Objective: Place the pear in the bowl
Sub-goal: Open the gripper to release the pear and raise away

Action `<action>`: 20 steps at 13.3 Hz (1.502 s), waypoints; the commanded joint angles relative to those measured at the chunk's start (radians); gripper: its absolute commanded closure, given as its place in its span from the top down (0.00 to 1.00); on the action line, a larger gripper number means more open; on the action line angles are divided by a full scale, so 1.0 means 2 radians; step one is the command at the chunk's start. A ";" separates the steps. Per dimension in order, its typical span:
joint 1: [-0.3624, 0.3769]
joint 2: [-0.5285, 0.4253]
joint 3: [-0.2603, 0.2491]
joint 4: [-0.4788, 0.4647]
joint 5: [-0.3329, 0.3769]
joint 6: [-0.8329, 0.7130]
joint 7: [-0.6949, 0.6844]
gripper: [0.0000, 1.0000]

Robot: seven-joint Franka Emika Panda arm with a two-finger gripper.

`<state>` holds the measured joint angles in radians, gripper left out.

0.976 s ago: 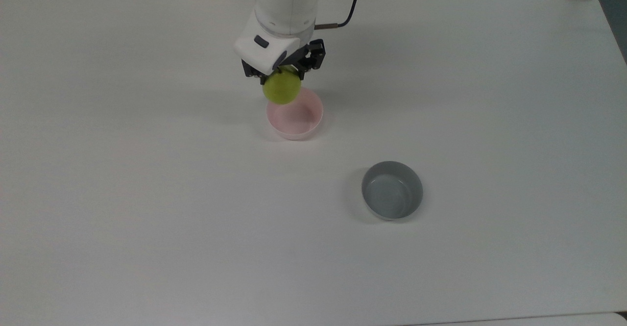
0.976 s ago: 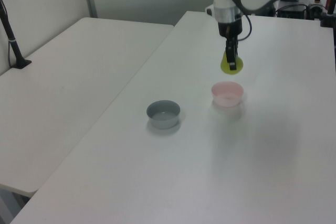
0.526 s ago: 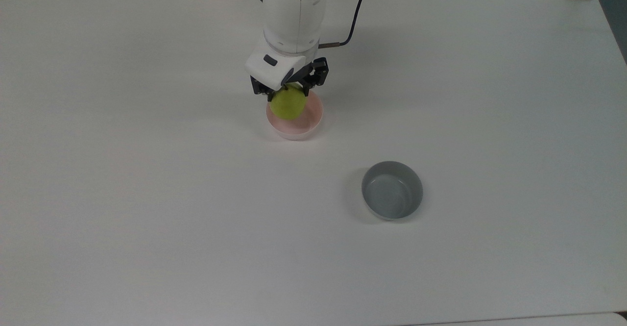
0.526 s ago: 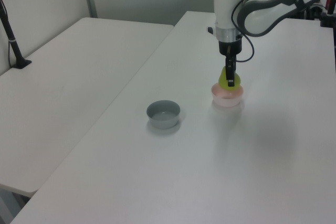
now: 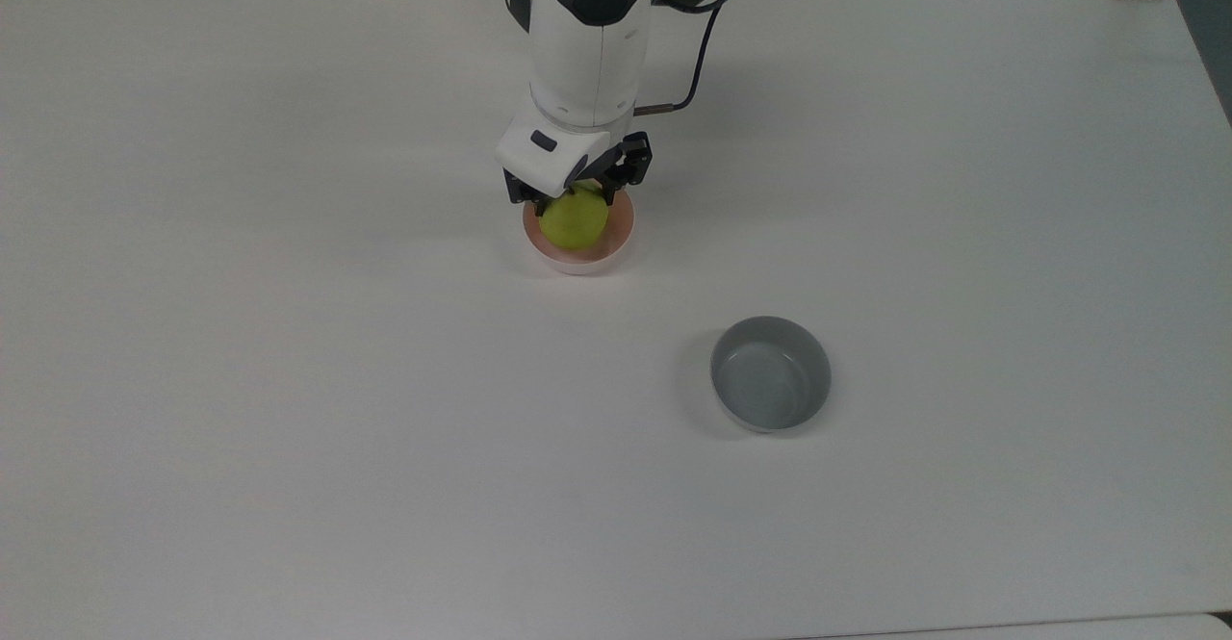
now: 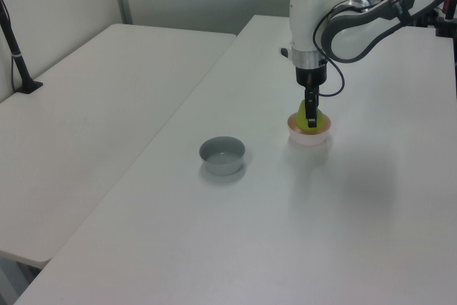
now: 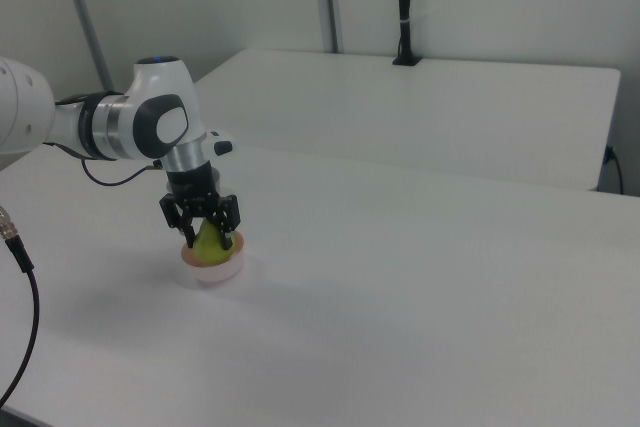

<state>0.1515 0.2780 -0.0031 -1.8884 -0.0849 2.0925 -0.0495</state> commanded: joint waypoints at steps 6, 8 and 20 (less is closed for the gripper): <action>0.003 -0.019 -0.006 0.004 0.000 0.006 0.002 1.00; -0.001 -0.038 -0.007 0.007 0.000 -0.011 0.003 1.00; -0.067 -0.128 -0.014 0.111 0.046 -0.209 0.058 1.00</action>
<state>0.0208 0.0208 -0.0304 -1.6977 -0.0199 1.7082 -0.0025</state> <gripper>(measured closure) 0.000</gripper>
